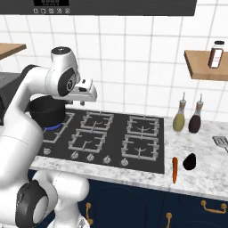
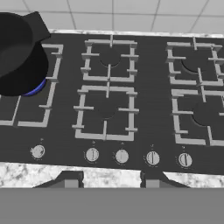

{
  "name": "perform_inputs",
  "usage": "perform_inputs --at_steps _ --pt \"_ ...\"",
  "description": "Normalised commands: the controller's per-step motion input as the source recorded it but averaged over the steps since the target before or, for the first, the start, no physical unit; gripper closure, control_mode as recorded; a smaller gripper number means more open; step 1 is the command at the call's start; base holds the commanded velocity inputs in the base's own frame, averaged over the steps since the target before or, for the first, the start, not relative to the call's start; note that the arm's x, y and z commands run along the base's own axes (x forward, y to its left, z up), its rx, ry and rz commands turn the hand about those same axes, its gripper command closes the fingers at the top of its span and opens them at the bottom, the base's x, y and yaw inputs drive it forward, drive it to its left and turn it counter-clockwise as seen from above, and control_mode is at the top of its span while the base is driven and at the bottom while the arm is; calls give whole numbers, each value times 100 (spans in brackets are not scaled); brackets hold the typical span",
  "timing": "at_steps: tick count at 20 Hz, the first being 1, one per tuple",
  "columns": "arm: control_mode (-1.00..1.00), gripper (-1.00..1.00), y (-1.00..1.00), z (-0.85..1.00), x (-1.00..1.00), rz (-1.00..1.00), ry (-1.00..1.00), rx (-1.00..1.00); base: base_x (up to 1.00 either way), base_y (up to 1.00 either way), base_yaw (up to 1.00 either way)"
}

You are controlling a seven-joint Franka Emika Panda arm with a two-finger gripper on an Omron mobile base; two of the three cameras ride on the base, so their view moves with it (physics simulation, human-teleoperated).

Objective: Put the carrot and avocado in the pot. Retrieve the spatula and lightly stir the vegetables in the pot.

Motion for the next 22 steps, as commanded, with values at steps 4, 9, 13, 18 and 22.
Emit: perform_inputs --at_steps 4,9,13,18,22 --pt "-100 -100 -3 -7 0 0 0 -7 0 0 0" --pt "-100 -100 -71 -48 -3 -12 -3 -5 0 0 0" --pt "-100 -100 -100 -50 0 -24 0 1 0 0 0" --pt "-100 -100 -100 -47 11 -18 7 9 0 0 0" --pt "-100 -100 -100 -60 45 -16 13 1 0 0 0"
